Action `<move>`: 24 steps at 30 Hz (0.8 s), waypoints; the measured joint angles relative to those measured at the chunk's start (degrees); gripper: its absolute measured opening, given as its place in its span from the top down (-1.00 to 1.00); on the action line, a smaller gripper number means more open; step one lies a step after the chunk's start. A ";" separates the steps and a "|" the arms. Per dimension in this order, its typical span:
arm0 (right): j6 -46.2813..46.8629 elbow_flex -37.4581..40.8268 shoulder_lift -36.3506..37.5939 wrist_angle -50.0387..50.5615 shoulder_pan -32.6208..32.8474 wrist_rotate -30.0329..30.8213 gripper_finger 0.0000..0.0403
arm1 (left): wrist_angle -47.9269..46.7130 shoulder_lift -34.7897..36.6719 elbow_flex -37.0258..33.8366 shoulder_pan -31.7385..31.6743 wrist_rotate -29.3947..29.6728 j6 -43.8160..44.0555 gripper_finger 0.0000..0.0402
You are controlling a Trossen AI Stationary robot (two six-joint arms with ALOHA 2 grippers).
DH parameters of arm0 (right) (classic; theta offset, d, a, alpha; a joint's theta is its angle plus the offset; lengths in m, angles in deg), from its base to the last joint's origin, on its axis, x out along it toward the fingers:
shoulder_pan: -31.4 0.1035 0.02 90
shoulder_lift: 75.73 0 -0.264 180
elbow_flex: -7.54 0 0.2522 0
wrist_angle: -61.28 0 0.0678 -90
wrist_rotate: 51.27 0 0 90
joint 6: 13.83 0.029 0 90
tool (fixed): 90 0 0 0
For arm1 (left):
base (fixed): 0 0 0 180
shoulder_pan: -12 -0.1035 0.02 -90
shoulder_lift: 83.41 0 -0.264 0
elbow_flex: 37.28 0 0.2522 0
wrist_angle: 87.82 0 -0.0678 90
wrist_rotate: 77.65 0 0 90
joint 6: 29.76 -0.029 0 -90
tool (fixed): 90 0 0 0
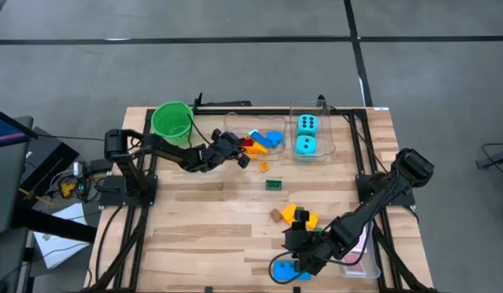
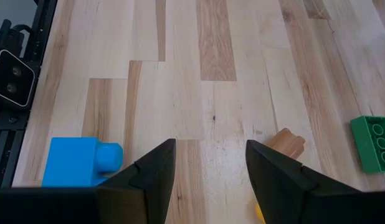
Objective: Pick & Place Toys
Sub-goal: Adjust the left transparent bin
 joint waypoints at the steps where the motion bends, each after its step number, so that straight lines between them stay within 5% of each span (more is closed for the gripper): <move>1: 0.00 0.00 0.00 0.00 0.00 0.00 0.08 | -0.04 0.00 0.00 0.03 -0.06 0.00 0.99; 24: 0.00 0.00 0.00 0.02 0.00 -0.02 0.08 | 0.36 1.20 -0.23 0.37 -0.64 5.94 1.00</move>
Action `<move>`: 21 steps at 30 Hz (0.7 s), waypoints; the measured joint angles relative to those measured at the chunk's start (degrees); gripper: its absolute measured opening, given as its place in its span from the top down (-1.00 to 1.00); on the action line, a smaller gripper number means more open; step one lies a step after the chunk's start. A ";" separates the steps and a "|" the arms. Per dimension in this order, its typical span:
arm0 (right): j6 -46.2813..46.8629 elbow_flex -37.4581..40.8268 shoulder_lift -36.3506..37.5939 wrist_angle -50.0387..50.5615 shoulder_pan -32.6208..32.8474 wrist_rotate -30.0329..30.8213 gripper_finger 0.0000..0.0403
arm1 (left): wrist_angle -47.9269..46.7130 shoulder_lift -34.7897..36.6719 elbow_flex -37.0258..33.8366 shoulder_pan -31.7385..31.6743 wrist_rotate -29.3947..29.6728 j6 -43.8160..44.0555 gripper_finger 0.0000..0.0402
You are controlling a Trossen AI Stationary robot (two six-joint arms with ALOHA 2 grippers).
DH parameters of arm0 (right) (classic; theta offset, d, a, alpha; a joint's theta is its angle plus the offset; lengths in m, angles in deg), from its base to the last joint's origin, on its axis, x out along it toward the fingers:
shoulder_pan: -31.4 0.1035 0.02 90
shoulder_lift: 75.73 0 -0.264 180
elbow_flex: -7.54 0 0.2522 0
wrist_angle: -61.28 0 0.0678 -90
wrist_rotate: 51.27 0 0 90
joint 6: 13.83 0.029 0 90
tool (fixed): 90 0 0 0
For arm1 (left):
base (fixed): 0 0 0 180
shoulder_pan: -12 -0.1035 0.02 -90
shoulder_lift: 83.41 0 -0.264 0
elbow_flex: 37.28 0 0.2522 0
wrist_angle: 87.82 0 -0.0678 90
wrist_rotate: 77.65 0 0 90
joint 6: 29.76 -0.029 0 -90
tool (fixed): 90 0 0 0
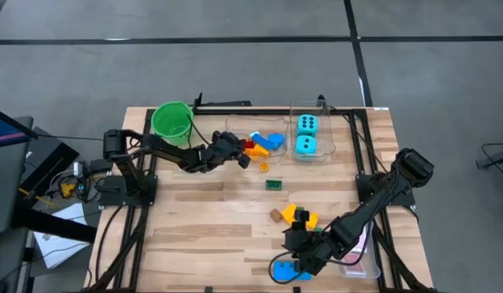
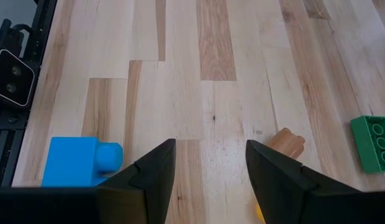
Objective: Pick & Place Toys
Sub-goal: Adjust the left transparent bin, then put the yellow gamepiece into the left transparent bin
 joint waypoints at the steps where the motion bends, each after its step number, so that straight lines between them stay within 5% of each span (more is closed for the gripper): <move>1: 0.00 0.00 0.00 0.01 0.00 0.00 0.08 | 0.29 0.65 -0.01 0.06 0.09 0.03 1.00; 11: 0.00 0.00 0.00 0.20 0.00 0.00 0.08 | -0.04 8.68 0.10 2.47 -0.49 -0.15 0.99; 18: 0.04 0.00 0.00 0.20 0.11 -0.02 0.08 | -1.12 11.52 -0.29 7.21 -18.44 -6.20 0.99; 21: 0.04 0.00 0.00 0.22 0.11 -0.02 0.08 | -1.46 11.50 -1.58 11.73 -19.77 -8.16 0.96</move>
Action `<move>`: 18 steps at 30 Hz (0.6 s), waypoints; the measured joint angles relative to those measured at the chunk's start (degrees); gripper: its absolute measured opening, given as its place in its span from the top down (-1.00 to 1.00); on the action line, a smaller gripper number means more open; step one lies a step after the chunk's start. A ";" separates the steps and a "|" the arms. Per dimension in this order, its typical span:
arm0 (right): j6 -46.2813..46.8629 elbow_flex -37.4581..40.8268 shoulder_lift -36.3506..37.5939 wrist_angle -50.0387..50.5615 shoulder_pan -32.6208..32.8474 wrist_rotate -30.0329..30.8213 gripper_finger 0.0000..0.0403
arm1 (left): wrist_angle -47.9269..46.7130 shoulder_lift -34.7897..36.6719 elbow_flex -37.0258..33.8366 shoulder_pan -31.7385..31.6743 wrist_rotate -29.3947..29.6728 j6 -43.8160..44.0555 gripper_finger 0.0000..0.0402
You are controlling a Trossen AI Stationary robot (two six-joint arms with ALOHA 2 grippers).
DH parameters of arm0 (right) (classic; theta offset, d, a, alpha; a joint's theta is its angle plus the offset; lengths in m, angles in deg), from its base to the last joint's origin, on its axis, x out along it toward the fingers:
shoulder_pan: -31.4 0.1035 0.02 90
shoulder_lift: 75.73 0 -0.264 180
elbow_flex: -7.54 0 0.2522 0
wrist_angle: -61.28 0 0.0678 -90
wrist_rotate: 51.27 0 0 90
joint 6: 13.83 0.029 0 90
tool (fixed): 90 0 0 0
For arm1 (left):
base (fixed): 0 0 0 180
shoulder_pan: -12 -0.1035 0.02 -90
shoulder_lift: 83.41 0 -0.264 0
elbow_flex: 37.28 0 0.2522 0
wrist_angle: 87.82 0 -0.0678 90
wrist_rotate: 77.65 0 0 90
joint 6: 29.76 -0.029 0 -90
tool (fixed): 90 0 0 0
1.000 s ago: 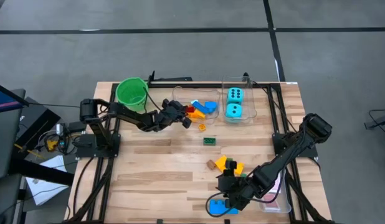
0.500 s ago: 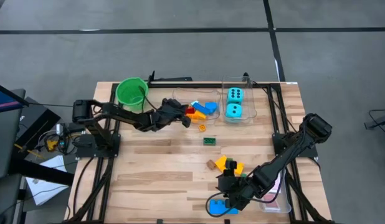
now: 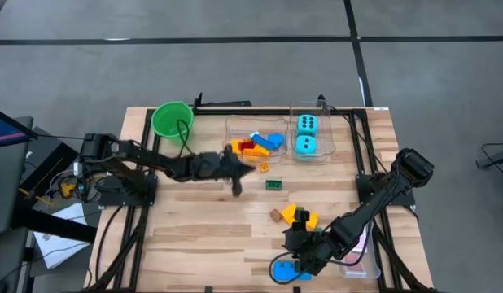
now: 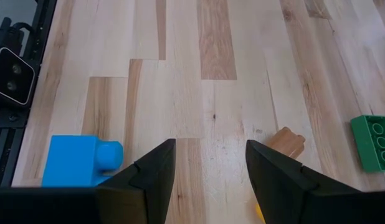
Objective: Pick & Place Toys
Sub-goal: Put the yellow gamepiece into the left transparent bin
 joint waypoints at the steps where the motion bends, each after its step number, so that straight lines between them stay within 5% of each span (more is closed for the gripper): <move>1: 0.00 0.00 0.00 -0.01 0.00 0.00 0.08 | -0.10 -0.05 -0.55 1.50 0.47 -0.39 0.93; 7: 0.00 0.00 0.00 -0.07 -0.02 0.00 0.08 | 1.35 -2.02 -3.11 10.16 7.70 1.40 0.72; 13: 0.00 0.00 0.00 -0.26 -0.09 -0.08 0.08 | 12.58 -13.49 -3.16 17.50 20.22 3.24 0.31; 18: -0.02 0.00 0.00 -0.26 -0.09 -0.13 0.08 | 16.72 -21.13 1.13 18.06 36.28 5.02 -0.08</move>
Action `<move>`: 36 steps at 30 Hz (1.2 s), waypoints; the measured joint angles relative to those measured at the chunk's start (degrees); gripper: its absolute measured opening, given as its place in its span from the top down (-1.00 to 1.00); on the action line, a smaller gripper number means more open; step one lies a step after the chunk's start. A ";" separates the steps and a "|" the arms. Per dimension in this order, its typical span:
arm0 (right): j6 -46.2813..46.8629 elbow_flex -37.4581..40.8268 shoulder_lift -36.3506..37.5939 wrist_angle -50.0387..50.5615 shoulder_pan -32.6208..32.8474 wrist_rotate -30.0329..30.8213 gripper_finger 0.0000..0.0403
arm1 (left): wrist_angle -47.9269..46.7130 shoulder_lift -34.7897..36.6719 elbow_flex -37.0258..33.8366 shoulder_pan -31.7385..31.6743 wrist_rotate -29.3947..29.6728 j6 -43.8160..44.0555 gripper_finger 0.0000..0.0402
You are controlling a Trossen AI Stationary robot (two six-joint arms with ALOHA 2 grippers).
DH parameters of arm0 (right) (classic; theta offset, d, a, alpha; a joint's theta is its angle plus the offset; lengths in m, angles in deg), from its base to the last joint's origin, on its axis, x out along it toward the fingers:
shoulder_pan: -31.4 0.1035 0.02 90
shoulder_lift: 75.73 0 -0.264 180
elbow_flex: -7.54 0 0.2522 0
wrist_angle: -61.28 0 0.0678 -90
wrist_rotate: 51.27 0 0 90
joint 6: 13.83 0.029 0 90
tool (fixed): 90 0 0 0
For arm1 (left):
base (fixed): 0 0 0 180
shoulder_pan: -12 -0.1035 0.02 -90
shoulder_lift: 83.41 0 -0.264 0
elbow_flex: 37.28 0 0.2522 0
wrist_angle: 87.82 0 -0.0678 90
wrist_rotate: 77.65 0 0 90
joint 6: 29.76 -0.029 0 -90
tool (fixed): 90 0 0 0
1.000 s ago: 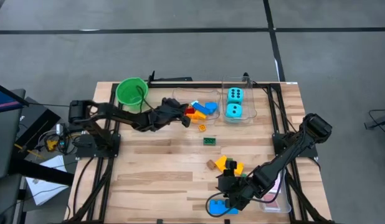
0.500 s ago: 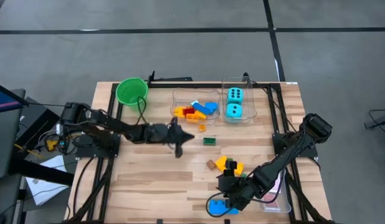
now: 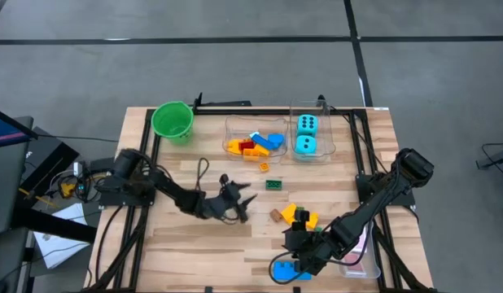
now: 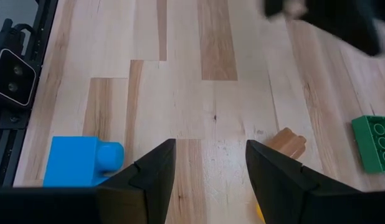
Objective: Pick & Place Toys
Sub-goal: Put the yellow gamepiece into the left transparent bin
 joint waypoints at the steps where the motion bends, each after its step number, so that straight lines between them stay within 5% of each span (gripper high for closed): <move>1: -0.02 0.00 0.00 0.01 0.00 0.00 0.08 | 0.18 -1.20 1.20 -0.88 1.67 2.40 -0.14; 8: 0.00 0.00 0.00 0.68 0.09 -0.02 0.08 | -7.04 -8.25 11.35 -7.76 -1.60 14.06 -0.13; 23: 0.55 0.00 0.00 1.49 1.18 -0.02 0.08 | -18.84 -10.46 18.66 -11.91 0.96 23.73 0.92; 36: 0.34 0.00 0.00 1.49 1.16 -0.02 0.08 | -20.24 -10.46 18.49 -12.53 0.71 27.32 0.99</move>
